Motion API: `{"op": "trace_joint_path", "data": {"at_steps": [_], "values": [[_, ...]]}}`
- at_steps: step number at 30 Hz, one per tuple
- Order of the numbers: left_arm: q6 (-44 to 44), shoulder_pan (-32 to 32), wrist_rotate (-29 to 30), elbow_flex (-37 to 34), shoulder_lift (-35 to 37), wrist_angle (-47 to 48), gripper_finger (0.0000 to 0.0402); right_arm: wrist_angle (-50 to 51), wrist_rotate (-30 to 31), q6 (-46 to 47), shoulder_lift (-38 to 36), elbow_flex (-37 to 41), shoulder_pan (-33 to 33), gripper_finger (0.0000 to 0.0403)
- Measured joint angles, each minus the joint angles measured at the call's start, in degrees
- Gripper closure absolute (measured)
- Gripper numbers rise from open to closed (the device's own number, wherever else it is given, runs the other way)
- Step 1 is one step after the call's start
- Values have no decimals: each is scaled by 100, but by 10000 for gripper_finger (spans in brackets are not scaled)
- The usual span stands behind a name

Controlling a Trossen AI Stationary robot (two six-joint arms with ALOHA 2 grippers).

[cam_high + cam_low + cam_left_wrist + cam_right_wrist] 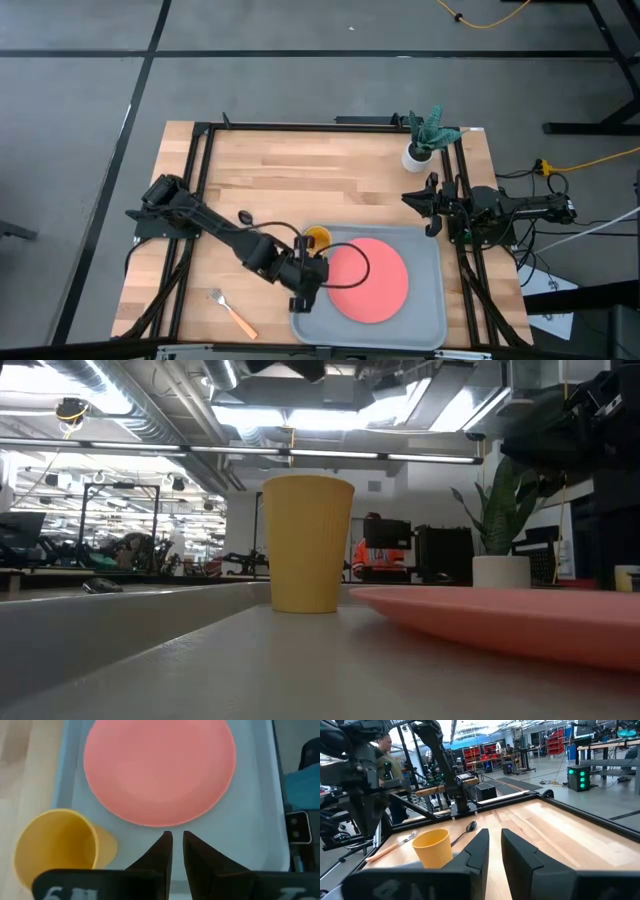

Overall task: Pick and place plate/cup/fork/spoon on tray
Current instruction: Adjust the yellow cup

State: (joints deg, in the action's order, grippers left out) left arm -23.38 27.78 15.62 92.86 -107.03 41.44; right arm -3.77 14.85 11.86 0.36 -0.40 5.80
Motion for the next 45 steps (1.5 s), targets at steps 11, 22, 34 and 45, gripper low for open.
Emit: {"op": "trace_joint_path", "data": {"at_steps": [11,22,34,45], "values": [[-35,-2,-485,-52,-140,-14,365,-4,-4,1,0,0,0,347],[-1025,-28,-688,-1075,-145,-572,366,-4,-9,15,0,0,1,347],[-1672,-72,-533,-1095,-833,-1468,395,10,-180,287,9,0,2,347],[-2006,-82,-782,-1093,-968,-1652,400,23,-258,280,42,0,2,347]]}}
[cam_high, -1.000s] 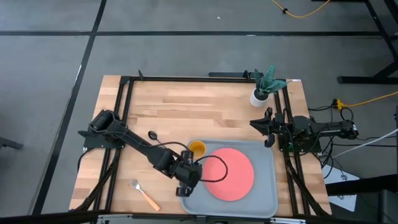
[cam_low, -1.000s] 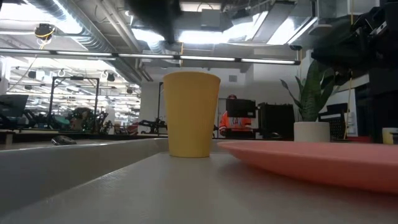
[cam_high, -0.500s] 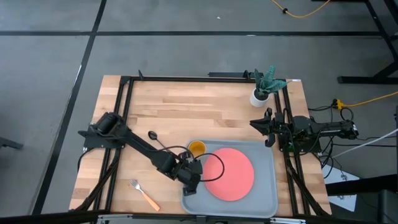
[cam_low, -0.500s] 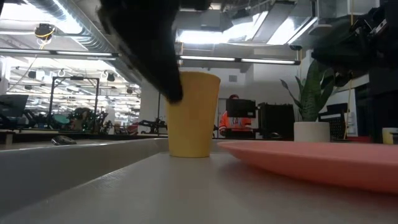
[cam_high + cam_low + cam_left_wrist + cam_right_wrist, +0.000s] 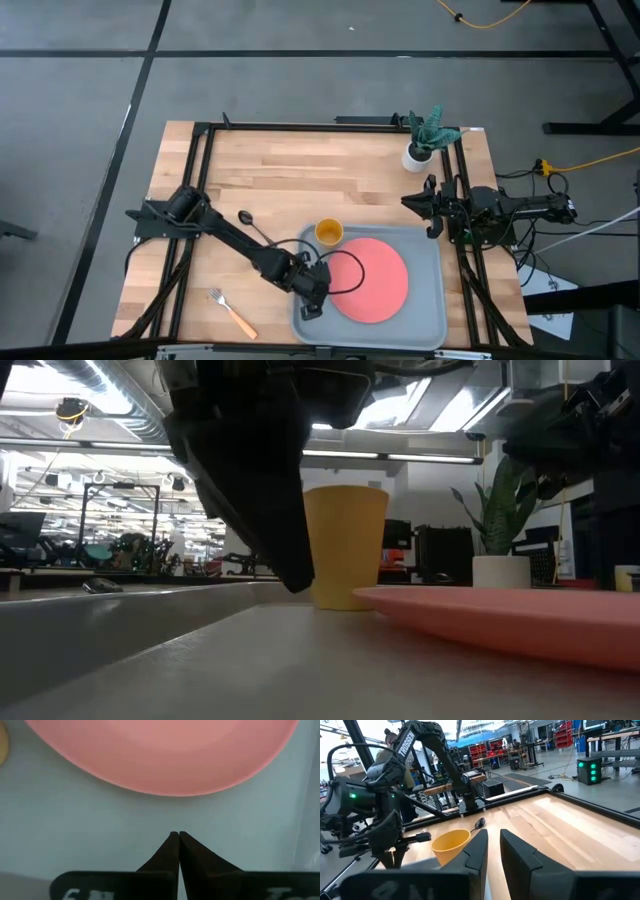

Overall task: Pick and place plate/cup/fork/spoon on tray
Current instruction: Adjust the yellow cup

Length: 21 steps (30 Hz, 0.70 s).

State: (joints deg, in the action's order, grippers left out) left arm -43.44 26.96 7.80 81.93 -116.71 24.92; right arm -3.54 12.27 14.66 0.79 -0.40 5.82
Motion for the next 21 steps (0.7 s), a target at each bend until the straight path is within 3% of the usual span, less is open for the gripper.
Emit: {"op": "trace_joint_path", "data": {"at_steps": [8,11,13,17,21], "values": [[31,4,-527,456,14,31,400,3,-38,4,1,0,0,347],[315,-12,-491,848,18,554,400,6,-39,7,1,0,0,347],[675,-56,-138,1217,18,1185,400,6,-42,6,1,0,0,347],[1708,-246,1244,2026,22,1900,400,6,-39,9,1,0,0,347],[2744,-650,1324,2364,38,1641,401,8,-46,31,1,0,0,347]]}}
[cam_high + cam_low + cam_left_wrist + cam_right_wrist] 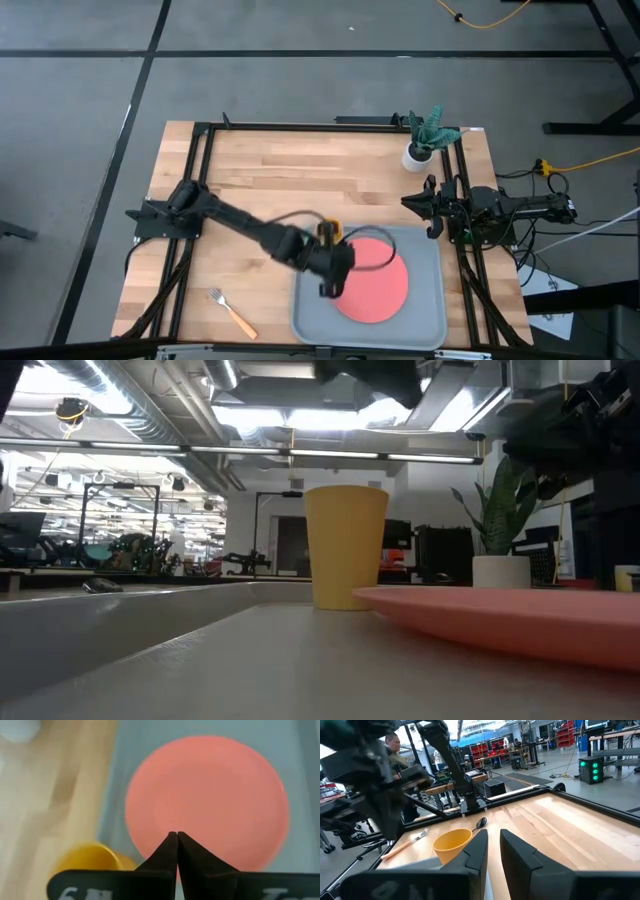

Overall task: Pick and place plate/cup/fork/spoon on tray
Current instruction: Adjust the yellow cup

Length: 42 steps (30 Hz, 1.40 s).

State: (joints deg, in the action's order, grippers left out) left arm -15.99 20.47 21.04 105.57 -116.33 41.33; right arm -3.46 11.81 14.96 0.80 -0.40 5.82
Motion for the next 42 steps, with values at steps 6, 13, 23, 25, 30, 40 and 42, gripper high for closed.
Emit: {"op": "trace_joint_path", "data": {"at_steps": [6,13,23,25,30,40,42], "values": [[691,-995,-985,25,-4,-256,401,0,-2,-22,0,0,0,347],[984,-1820,-1788,31,-52,-794,401,2,-2,-35,0,0,0,347],[1014,-1822,-1905,35,-617,-868,401,4,-2,-44,0,0,0,347],[1012,-1765,-1886,34,-657,-873,401,4,-4,-44,0,0,0,347],[898,-1629,-1871,34,-651,-553,401,28,-168,-44,0,0,0,347],[662,-1566,-1817,29,-620,-111,401,35,-252,-34,0,0,-1,347],[561,-1562,-1819,25,-565,106,401,38,-269,-20,0,0,-2,347]]}}
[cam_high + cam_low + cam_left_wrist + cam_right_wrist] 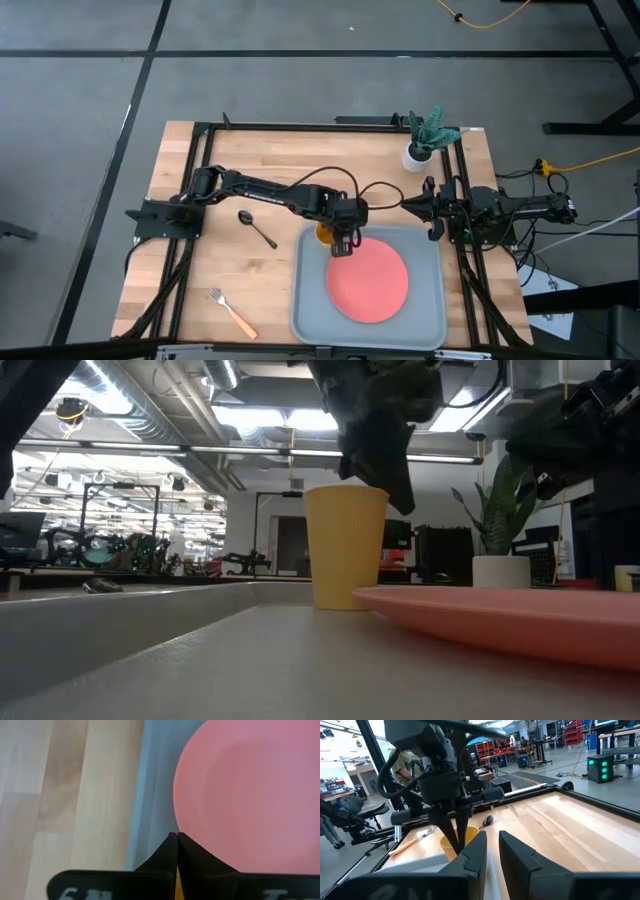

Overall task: Pick and place plate/cup/fork/spoon on tray
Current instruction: Adjust the yellow cup, then move the orange fork and black spoon to the middle of the table

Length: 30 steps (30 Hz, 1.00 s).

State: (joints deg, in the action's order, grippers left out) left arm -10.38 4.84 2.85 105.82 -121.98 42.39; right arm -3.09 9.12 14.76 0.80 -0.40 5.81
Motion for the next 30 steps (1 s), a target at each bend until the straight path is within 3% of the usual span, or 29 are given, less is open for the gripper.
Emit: {"op": "trace_joint_path", "data": {"at_steps": [14,20,26,30], "values": [[-319,63,0,2,-10,645,401,30,-171,-19,9,0,2,347],[-277,81,81,34,15,391,401,32,-181,-20,9,0,2,347],[277,96,328,957,33,911,401,35,-188,3,11,0,0,347],[335,138,490,1735,32,2566,401,69,-357,7,11,0,2,347]]}}
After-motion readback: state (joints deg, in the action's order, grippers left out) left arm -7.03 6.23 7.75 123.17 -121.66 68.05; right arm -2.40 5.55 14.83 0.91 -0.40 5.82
